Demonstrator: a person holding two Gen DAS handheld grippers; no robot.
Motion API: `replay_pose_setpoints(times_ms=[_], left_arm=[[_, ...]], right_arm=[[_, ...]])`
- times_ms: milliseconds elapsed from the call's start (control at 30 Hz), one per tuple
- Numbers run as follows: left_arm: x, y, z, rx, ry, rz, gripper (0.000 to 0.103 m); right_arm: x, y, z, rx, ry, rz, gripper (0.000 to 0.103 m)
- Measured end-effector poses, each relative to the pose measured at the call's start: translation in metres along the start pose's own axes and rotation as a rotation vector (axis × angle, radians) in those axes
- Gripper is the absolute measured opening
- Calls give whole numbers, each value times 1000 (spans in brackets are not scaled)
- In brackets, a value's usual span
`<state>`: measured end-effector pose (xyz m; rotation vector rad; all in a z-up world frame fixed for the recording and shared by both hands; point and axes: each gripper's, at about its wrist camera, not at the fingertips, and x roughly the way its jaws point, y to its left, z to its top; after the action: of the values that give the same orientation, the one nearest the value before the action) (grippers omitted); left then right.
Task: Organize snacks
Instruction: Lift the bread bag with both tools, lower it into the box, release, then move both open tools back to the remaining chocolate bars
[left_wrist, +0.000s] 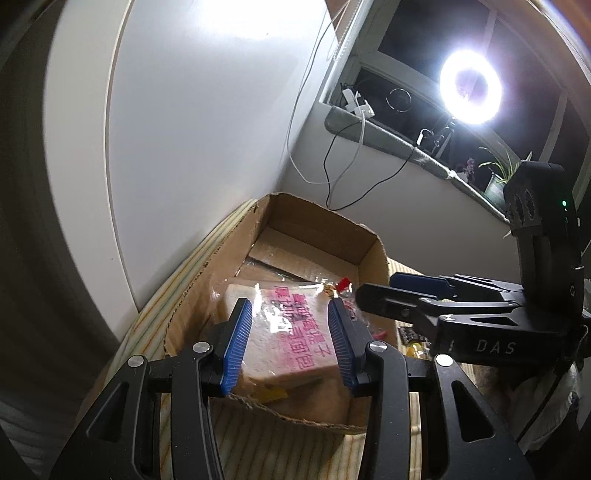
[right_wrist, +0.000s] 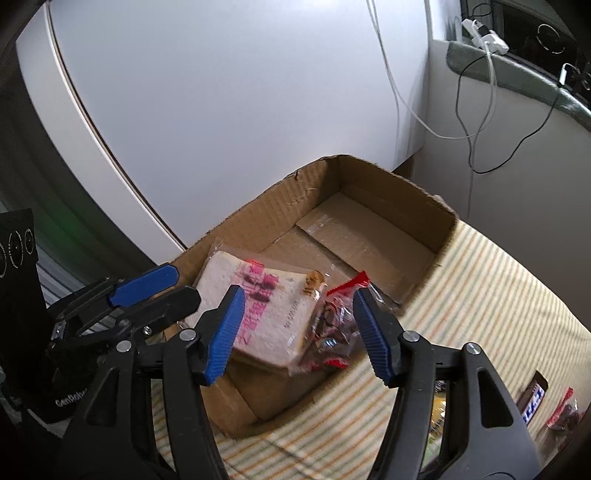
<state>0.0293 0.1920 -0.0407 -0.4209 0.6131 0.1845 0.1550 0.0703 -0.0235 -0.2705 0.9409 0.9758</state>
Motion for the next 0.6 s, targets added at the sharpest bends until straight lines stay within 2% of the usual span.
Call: replay_pose_setpoints(times_ms=[200,267,533,600], left_arm=[[-11,-19,-6,52,-15,-21,40],[-14,-27,-10,68,-21,-35,44],[-13,-61,-26,123,9,-98,44],[-9,-71,-30,137,27,-118,44]], right_arm=[[-29,-8,-20,-6,-36,-44,64],[-40,-14,-29,3,-55,-53,64],[-90,-61,-73,112,-139,-120,64],[-101,-73,-86,132,-133,-155,71]])
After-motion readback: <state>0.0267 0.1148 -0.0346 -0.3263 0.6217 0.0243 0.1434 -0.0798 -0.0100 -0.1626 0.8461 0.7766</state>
